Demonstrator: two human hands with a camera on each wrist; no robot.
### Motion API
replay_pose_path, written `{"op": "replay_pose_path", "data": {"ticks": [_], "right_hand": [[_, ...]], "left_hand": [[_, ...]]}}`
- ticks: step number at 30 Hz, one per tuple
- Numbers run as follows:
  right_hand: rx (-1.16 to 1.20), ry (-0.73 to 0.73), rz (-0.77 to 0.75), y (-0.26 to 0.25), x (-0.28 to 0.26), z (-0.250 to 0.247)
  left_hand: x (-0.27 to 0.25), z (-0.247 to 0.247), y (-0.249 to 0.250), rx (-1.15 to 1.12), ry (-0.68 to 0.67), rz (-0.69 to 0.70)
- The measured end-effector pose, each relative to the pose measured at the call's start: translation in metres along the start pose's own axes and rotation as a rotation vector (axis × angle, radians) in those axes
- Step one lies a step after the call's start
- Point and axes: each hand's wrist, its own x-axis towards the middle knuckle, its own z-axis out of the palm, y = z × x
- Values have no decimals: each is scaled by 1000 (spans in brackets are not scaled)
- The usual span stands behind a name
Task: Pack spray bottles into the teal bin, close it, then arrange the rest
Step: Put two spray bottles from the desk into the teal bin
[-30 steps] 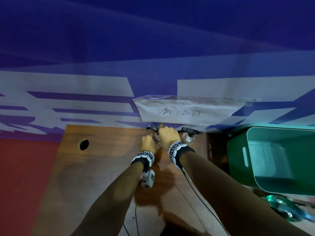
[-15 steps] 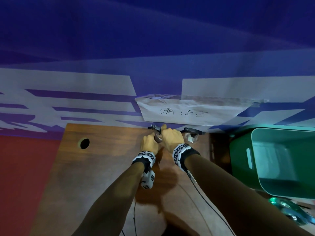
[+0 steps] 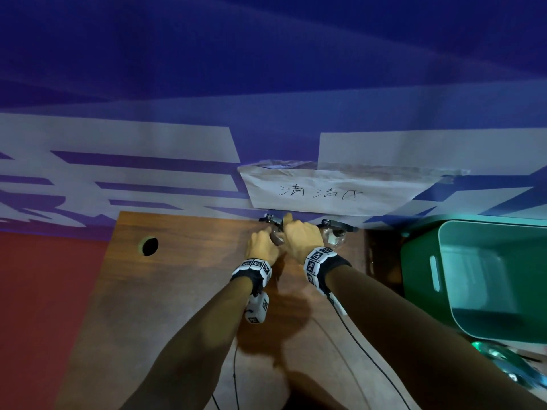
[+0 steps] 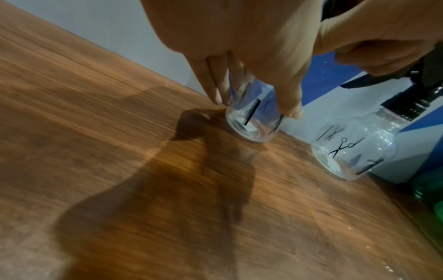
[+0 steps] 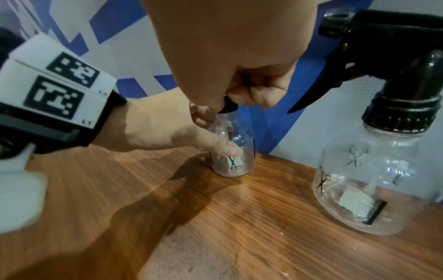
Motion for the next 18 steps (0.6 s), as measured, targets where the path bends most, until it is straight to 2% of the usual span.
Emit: {"op": "replay_pose_path", "data": {"ticks": [6,8,13,18], "right_hand": [[264,12,147,2,-18,-1],[282,26,165,5,-28,-2],[269,67,124,15,-58,-1],[270,138,16,26,-93,-5]], "left_hand": [[-3,6,0,4,19,15],[-6,7,1,-18,33,31],[-11,19,2,-198,39,9],[-16,27,-13,-313,-13,-3]]}}
